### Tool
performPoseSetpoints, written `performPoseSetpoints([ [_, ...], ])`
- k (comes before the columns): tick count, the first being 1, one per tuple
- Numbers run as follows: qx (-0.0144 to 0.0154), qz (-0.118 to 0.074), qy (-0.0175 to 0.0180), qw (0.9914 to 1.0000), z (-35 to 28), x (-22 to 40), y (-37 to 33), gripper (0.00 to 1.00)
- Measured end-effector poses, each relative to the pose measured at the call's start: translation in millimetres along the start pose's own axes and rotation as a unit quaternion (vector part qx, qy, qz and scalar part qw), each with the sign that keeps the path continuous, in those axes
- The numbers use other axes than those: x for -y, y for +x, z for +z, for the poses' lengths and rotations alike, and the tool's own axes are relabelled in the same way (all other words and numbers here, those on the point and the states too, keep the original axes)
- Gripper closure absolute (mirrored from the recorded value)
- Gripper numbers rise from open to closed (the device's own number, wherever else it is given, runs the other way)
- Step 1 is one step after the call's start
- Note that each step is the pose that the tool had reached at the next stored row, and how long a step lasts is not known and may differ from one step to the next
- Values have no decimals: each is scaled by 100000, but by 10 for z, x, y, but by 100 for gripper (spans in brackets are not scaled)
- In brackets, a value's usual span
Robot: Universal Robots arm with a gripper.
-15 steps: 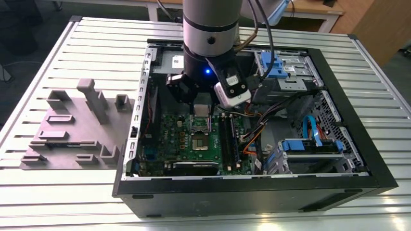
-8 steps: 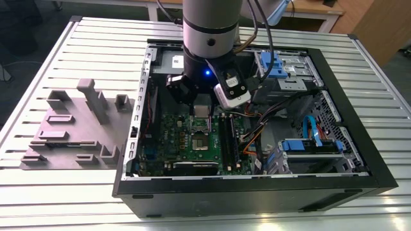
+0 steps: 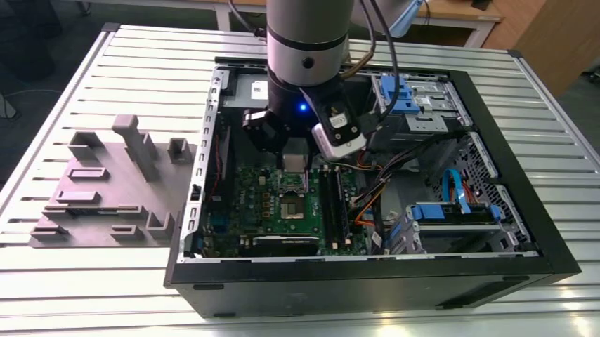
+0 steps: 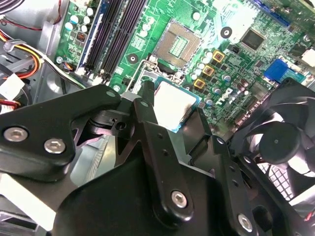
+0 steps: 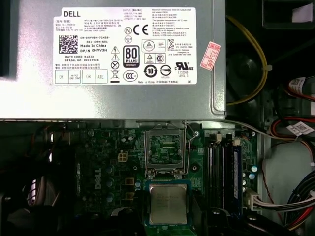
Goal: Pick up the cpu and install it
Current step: 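Place the cpu into insertion slot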
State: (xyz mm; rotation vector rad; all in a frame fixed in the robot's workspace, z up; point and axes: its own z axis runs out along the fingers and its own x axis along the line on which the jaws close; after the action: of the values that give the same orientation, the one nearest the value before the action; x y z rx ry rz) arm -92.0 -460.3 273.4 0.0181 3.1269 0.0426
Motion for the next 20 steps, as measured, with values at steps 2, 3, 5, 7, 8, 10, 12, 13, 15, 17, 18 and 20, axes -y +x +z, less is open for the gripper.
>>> performPoseSetpoints([
  [2,4,2,8,100000,14,1,2,53],
  [3,5,3,9,100000,20,1,3,53],
  [5,-1,2,24,100000,27,1,3,53],
  [7,7,3,5,100000,36,1,3,53],
  [8,8,1,3,100000,43,2,3,53],
  [10,5,9,9,100000,72,8,6,53],
  [12,3,5,8,100000,106,19,8,53],
  [13,-1,2,19,100000,121,28,9,53],
  [15,1,3,17,100000,157,48,10,53],
  [17,3,3,13,100000,193,75,10,53],
  [18,4,4,6,100000,212,94,10,53],
  [20,3,8,13,100000,246,133,10,53],
])
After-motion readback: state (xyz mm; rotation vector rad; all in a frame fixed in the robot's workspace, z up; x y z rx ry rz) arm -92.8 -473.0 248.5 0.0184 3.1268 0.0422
